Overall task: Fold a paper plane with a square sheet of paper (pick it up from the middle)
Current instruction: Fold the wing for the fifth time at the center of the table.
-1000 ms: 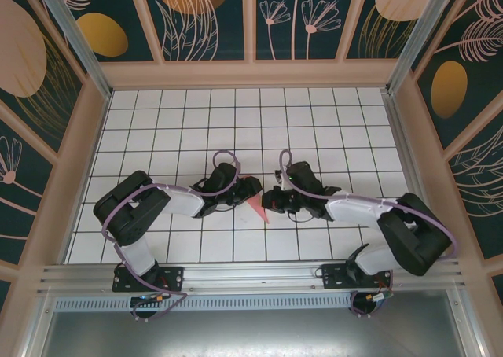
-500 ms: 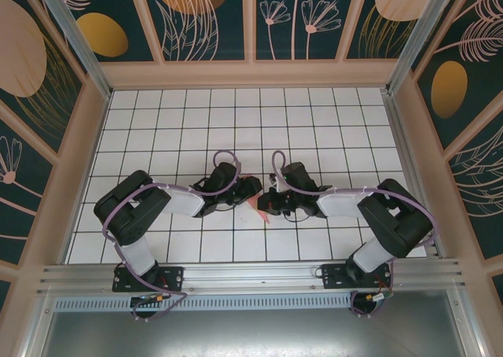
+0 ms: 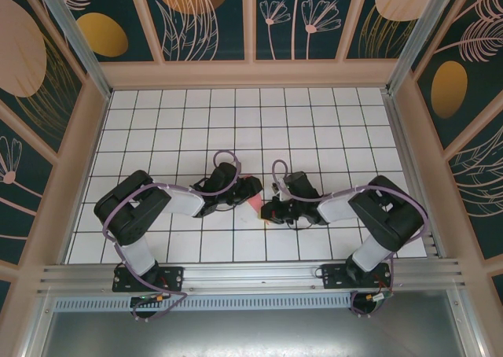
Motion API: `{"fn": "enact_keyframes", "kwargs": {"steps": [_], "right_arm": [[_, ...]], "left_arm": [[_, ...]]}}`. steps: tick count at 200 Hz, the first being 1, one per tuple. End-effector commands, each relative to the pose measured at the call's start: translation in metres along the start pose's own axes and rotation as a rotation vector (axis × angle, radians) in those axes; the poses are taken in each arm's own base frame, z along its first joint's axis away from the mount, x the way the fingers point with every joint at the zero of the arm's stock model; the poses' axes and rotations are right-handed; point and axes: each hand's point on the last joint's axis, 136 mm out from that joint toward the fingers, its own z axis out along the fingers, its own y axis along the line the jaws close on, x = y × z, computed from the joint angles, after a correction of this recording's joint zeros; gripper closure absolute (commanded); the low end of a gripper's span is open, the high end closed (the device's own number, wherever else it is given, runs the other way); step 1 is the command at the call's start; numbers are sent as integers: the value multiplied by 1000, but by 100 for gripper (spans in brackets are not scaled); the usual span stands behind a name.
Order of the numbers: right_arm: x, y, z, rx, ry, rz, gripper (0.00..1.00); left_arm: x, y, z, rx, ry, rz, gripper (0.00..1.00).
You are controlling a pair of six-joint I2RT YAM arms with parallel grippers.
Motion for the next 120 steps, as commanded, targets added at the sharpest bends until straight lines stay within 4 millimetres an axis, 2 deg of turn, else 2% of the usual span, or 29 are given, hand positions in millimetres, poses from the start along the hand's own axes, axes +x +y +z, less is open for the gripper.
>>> {"fn": "enact_keyframes", "kwargs": {"steps": [1,72,106,120], "right_arm": [[40,-36,-3,105,103,98,93],[69,-52,-12,116,141,145,93],[60,-43,-20,144,110,100,93],[47,-30,-25,150,69,62,92]], "left_arm": [[12,51,3,-158,29,-30,51],[12,53,2,-154,27,-43,50],[12,51,1,-148,28,-38,51],[12,49,1,-143,34,-33,51]]}}
